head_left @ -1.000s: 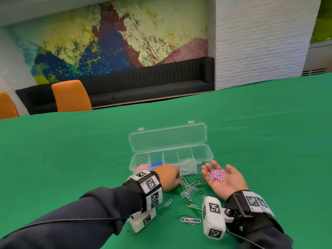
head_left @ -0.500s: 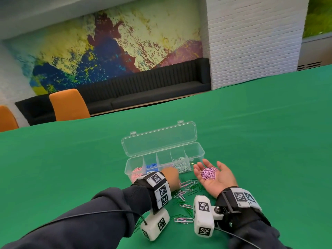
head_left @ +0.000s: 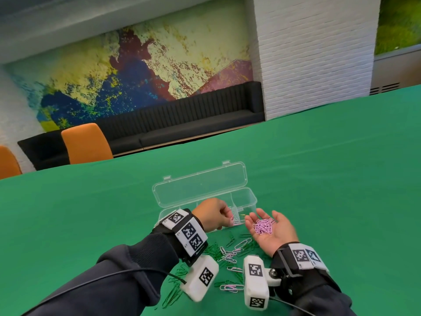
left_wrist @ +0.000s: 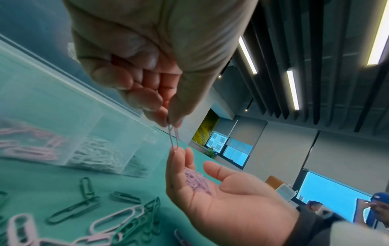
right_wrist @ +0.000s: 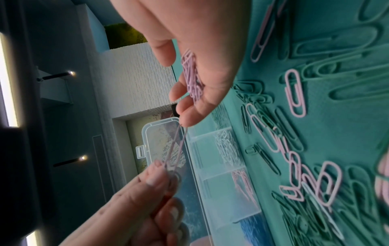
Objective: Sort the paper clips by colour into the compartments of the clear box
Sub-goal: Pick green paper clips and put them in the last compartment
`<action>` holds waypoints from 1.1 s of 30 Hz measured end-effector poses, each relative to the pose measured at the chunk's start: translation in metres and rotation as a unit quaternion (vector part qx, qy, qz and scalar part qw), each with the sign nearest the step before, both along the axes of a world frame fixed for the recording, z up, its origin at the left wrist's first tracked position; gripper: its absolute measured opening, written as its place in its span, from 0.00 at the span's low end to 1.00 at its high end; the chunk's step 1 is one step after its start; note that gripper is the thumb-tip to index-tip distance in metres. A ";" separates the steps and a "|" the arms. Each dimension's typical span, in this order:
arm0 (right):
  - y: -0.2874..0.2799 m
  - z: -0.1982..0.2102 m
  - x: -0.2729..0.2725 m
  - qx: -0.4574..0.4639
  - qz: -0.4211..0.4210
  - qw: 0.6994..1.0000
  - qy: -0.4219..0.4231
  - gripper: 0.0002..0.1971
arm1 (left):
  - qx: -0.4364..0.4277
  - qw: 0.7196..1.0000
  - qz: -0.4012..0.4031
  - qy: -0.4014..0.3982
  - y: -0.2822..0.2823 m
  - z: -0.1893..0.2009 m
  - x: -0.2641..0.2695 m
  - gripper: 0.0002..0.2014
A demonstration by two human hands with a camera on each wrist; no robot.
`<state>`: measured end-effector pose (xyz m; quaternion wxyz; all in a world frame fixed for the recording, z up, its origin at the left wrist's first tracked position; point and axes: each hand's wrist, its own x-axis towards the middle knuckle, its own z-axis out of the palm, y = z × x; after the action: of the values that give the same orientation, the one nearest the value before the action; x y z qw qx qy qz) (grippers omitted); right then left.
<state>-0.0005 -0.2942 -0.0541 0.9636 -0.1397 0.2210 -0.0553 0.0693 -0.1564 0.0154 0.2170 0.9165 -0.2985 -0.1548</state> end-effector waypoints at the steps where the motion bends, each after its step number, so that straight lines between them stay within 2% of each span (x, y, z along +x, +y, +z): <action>1: 0.000 0.000 0.000 0.002 -0.004 1.000 0.001 0.23 | -0.016 1.000 0.001 0.001 -0.001 0.003 0.000 0.10; 4: 0.000 0.001 0.001 0.003 -0.004 1.000 0.004 0.23 | -0.062 0.998 0.006 -0.011 -0.006 0.004 0.000 0.10; 7: 0.006 0.001 0.002 0.012 0.022 1.000 0.000 0.24 | -0.094 0.995 0.004 -0.021 -0.011 -0.003 -0.005 0.02; 9: 0.010 0.002 0.001 0.019 0.041 0.999 -0.006 0.24 | -0.096 0.995 0.002 -0.022 -0.011 -0.010 -0.005 0.08; 11: 0.012 0.005 -0.001 0.014 0.053 0.998 -0.008 0.24 | -0.092 0.995 0.009 -0.035 -0.007 -0.012 -0.003 0.08; 14: 0.011 0.004 -0.001 0.029 0.041 0.999 -0.006 0.24 | -0.052 0.996 -0.002 -0.073 0.005 -0.014 0.003 0.05; 17: 0.008 0.004 -0.001 0.034 0.027 0.999 -0.002 0.24 | 0.073 0.991 -0.072 -0.084 0.018 -0.022 0.005 0.06; 19: 0.007 0.004 -0.001 0.035 0.023 0.999 -0.003 0.24 | 0.164 0.977 -0.120 -0.071 0.023 -0.030 0.004 0.08; 21: 0.007 0.005 -0.002 0.030 0.022 0.999 -0.003 0.24 | 0.214 0.965 -0.136 -0.066 0.025 -0.038 0.006 0.09; 26: 0.006 0.003 -0.002 0.022 0.017 1.000 0.000 0.24 | 0.211 0.968 -0.124 -0.056 0.025 -0.040 0.007 0.03; 30: 0.006 0.002 0.000 0.022 0.015 1.000 0.003 0.24 | 0.181 0.974 -0.120 -0.058 0.022 -0.037 0.006 0.09; 33: 0.006 0.002 0.000 0.016 0.014 1.000 0.006 0.24 | 0.202 0.969 -0.131 -0.062 0.018 -0.039 0.004 0.11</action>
<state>-0.0008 -0.2883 -0.0518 0.9650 -0.1278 0.2258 -0.0377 0.0729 -0.1387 -0.0237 -0.0133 0.9020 -0.3914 -0.1816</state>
